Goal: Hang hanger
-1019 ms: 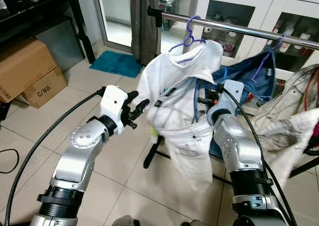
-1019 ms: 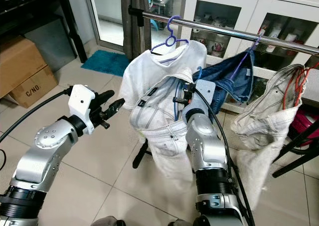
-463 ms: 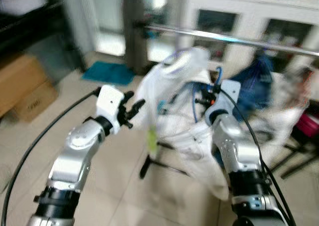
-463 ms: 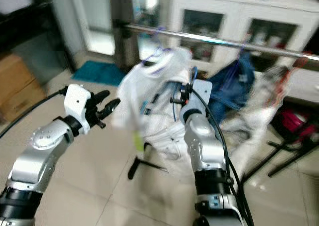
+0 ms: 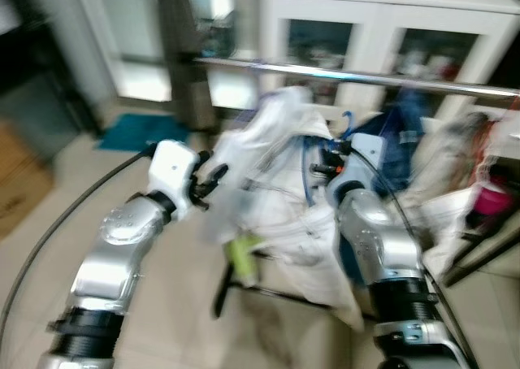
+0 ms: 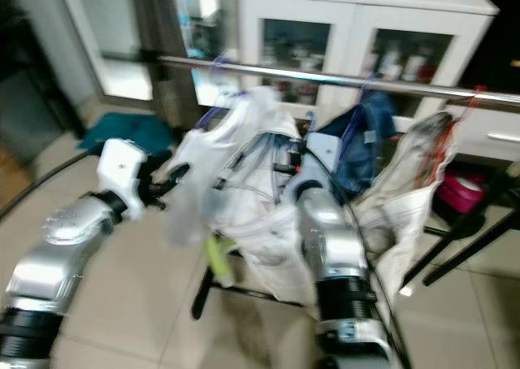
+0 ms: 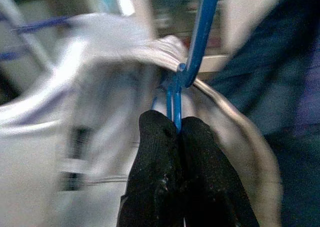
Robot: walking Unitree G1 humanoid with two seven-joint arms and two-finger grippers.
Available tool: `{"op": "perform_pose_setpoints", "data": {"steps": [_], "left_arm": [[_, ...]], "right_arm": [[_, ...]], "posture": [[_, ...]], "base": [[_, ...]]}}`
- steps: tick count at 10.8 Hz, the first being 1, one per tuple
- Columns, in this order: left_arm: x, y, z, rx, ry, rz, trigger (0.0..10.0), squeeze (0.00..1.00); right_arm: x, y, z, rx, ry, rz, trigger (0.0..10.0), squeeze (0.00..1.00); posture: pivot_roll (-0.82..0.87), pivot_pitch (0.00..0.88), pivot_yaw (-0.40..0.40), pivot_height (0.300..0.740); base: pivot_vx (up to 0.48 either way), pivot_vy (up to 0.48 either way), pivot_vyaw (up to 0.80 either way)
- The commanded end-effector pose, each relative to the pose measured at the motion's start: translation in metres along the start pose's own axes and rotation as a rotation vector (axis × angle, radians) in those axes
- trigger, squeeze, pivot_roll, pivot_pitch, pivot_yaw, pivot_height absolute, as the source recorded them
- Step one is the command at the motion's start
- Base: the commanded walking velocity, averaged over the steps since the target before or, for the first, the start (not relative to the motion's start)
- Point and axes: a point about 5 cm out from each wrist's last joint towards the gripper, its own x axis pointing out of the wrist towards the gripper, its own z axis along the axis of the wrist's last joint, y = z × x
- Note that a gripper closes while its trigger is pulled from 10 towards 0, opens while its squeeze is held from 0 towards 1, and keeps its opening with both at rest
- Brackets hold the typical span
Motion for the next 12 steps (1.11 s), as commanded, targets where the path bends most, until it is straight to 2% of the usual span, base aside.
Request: {"op": "perform_pose_setpoints", "data": {"steps": [1,4,8,9,12], "left_arm": [[-0.005,0.008,0.004,0.025,0.0,0.016,10.0,0.0],[-0.006,0.006,0.011,0.01,-0.051,-0.012,10.0,0.0],[-0.006,0.008,0.015,0.017,-0.064,-0.03,10.0,0.0],[-0.007,0.009,0.016,0.025,-0.062,-0.034,10.0,0.0],[-0.007,0.006,0.019,0.039,-0.069,-0.092,10.0,0.0]], "right_arm": [[0.0,0.007,0.018,0.011,-0.082,0.023,10.0,0.0],[-0.001,0.013,0.023,0.008,-0.115,0.054,10.0,0.0],[0.002,0.024,0.045,-0.008,-0.202,0.085,10.0,0.0],[0.006,0.033,0.055,-0.005,-0.232,0.113,10.0,0.0],[0.019,0.047,0.066,-0.023,-0.234,0.134,10.0,0.0]], "posture": [[-0.01,0.003,0.011,0.74],[0.0,0.002,0.011,0.74],[0.0,0.003,0.01,0.74],[0.0,0.002,0.008,0.74],[0.0,0.0,0.001,0.74]], "base": [[0.386,0.0,0.0],[0.0,0.0,0.0],[0.0,0.0,0.0],[0.0,0.0,0.0],[0.0,0.0,0.0]]}}
